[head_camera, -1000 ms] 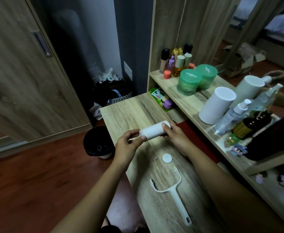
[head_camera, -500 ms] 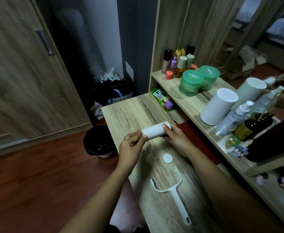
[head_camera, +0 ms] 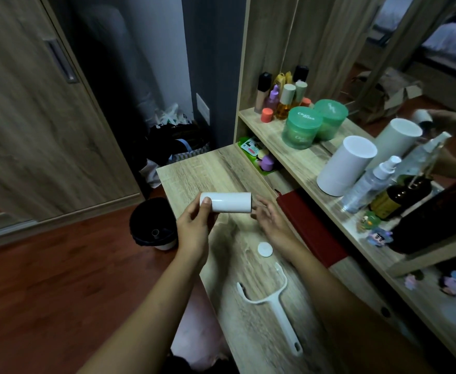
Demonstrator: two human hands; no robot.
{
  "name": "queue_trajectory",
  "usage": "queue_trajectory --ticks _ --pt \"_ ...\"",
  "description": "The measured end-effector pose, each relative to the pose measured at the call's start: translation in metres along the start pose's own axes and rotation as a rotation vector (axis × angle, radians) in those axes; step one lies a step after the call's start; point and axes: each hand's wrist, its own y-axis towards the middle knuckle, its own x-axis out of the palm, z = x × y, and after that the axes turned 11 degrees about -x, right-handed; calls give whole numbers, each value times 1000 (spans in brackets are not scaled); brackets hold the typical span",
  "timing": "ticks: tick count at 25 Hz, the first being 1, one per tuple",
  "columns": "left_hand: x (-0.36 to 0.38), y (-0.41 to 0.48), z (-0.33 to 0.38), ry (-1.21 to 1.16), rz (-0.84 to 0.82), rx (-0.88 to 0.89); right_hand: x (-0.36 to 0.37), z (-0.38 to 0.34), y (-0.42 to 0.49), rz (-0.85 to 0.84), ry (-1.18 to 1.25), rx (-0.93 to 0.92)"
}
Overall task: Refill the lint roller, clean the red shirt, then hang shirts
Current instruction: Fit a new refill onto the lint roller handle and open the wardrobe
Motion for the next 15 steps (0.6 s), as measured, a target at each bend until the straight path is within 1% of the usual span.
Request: queue_trajectory --ticks 1,2,4,5,7,8,9,11,13,14,15 --pt "-1 0 3 -26 9 -13 -5 8 -2 9 -135 18" --pt "-1 0 5 -42 15 -26 -10 19 -4 -18 -366 9" --pt "-3 1 11 -53 9 -44 -15 43 -9 -197 -837 6" --pt "-4 1 13 -50 1 -45 -15 51 -11 -302 -998 63" --pt "-5 3 15 -45 -12 -43 -11 62 -12 -423 -1192 165" --pt "-6 4 16 -44 -15 -41 -9 65 -12 -435 -1247 175" --pt "-6 4 15 -44 -15 -43 -6 66 -10 -411 -1273 167" --pt "-6 4 14 -55 -11 -55 -5 70 -9 -351 -1297 151" --pt "-4 2 12 -72 -17 -78 -5 71 -12 -339 -1320 140" --pt "-3 2 11 -81 -21 -89 -6 68 -13 -313 -1307 126" --pt "-4 2 11 -84 -21 -96 -6 62 -14 -243 -1227 91"
